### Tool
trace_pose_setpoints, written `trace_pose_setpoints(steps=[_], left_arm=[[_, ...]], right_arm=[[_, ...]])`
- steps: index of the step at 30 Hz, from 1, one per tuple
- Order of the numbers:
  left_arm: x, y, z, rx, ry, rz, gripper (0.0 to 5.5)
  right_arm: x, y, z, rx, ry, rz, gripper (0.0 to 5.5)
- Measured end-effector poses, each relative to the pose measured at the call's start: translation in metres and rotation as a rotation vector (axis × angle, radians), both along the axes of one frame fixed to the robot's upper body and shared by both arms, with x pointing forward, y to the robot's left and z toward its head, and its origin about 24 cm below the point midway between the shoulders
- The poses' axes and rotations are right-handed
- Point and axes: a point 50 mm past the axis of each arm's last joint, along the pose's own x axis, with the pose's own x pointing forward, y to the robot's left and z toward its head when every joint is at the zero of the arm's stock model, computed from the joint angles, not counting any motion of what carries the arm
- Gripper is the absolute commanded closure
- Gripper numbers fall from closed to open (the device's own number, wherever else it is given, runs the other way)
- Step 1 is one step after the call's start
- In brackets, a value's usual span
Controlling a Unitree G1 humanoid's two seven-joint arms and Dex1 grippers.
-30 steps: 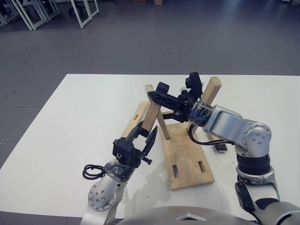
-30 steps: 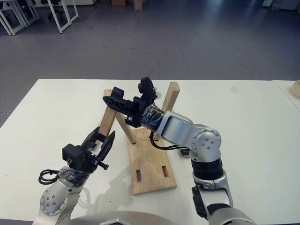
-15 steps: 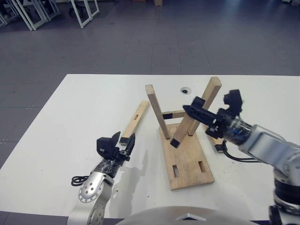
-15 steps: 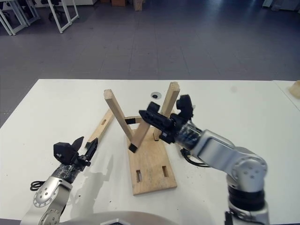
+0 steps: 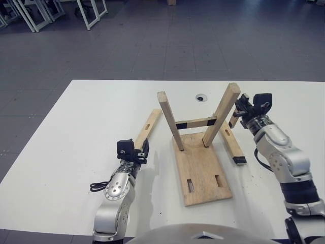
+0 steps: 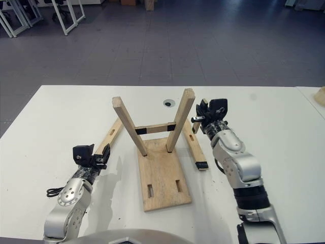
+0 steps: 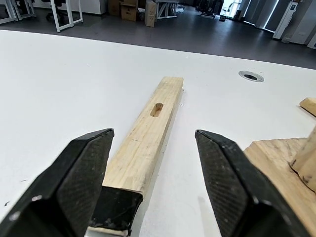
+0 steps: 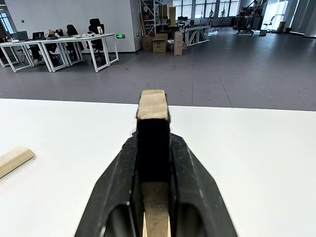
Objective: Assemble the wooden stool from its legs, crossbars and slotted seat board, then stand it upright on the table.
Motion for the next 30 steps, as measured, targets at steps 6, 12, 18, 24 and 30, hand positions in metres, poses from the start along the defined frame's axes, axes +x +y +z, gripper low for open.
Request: trace_pose_setpoints(steps=[6, 12, 18, 24, 30], left_arm=[[0.002, 0.000, -0.003, 0.009, 0.012, -0.004, 2.44], [0.002, 0.001, -0.003, 0.028, 0.015, -0.001, 2.44], [0.003, 0.000, -0.004, 0.034, 0.018, -0.003, 2.44], [0.003, 0.000, -0.004, 0.033, 0.015, -0.012, 2.44], [0.003, 0.000, -0.004, 0.038, 0.018, -0.015, 2.44]], right_arm=[[0.003, -0.005, -0.015, -0.040, 0.009, -0.004, 5.10], [0.000, -0.001, -0.019, -0.041, -0.008, 0.001, 5.10], [-0.003, 0.006, -0.019, -0.031, -0.010, 0.011, 5.10], [-0.008, 0.011, -0.017, -0.026, -0.001, 0.017, 5.10], [-0.012, 0.015, -0.016, -0.014, -0.002, 0.022, 5.10]])
